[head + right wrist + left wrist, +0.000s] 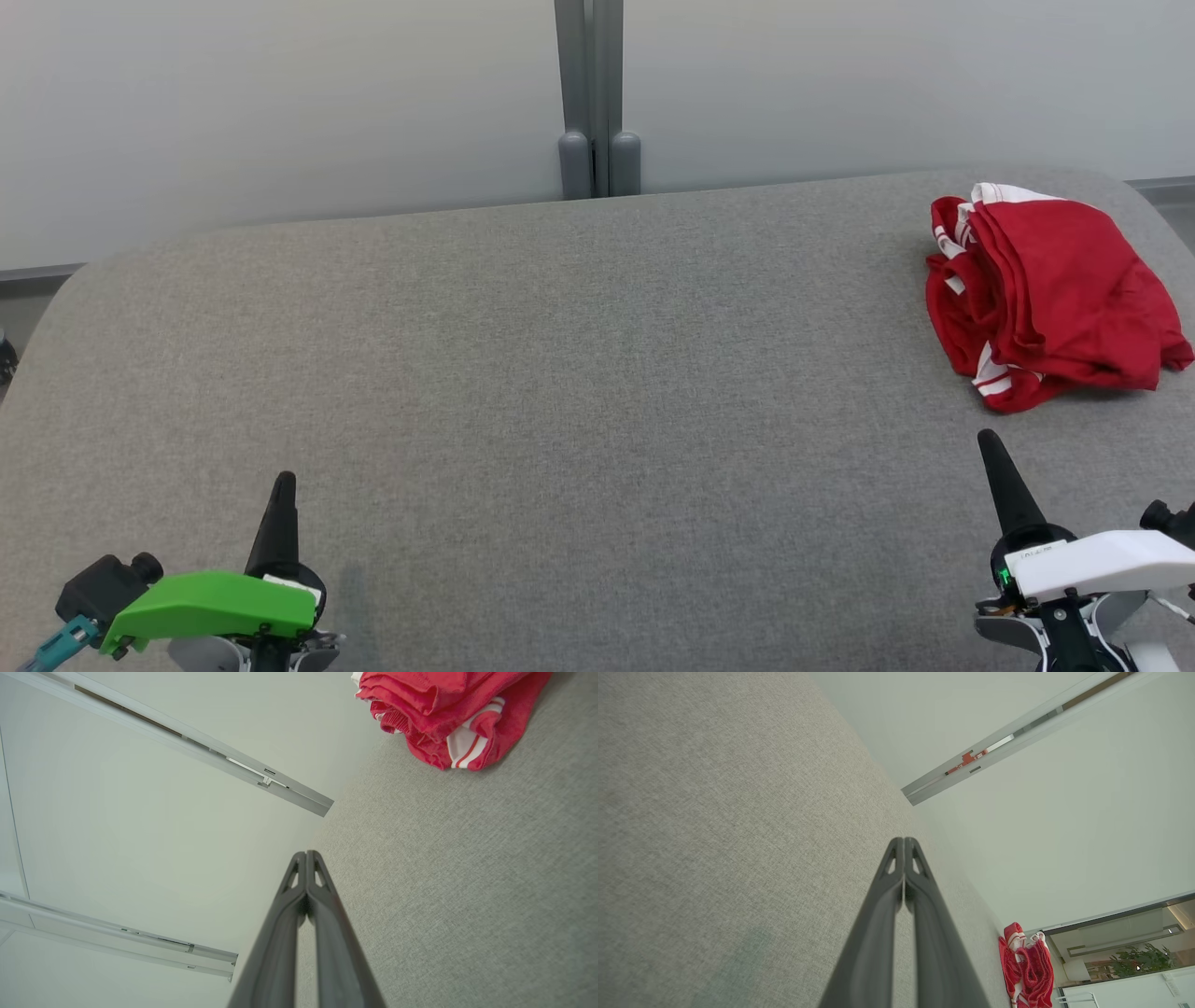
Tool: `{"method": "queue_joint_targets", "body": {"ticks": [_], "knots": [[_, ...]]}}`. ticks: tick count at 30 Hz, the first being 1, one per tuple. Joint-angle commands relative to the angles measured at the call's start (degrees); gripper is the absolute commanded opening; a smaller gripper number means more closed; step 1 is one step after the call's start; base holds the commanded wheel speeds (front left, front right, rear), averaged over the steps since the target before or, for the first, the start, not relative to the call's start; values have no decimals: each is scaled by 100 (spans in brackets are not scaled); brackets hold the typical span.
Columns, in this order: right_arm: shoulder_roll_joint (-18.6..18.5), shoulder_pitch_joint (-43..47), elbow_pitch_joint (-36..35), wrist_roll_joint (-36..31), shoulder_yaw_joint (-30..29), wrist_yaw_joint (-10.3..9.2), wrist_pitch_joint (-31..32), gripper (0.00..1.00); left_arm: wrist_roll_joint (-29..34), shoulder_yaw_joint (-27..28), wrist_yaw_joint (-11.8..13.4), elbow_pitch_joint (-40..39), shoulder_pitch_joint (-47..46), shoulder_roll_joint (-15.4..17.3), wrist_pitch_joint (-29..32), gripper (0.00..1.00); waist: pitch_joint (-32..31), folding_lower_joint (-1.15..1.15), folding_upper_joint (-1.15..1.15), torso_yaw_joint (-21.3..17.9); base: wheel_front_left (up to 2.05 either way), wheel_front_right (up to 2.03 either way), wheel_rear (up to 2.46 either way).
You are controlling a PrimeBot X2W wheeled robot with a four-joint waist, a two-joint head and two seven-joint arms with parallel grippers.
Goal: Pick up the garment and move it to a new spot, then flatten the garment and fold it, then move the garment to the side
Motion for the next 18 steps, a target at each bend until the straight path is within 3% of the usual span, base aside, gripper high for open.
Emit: {"method": "queue_joint_targets", "body": {"ticks": [1, 18], "knots": [[-7, -164, -9, 154, -28, 2, 29, 0, -137, 71, -55, -23, -159, 9, 23, 0, 2, 0, 0, 1, 0, 0, 0], [38, -397, 263, 1085, -38, 2, 141, 0, -1068, 335, -268, 49, -284, -93, 247, 0, 29, 0, 0, 9, 0, 0, 0]]}}
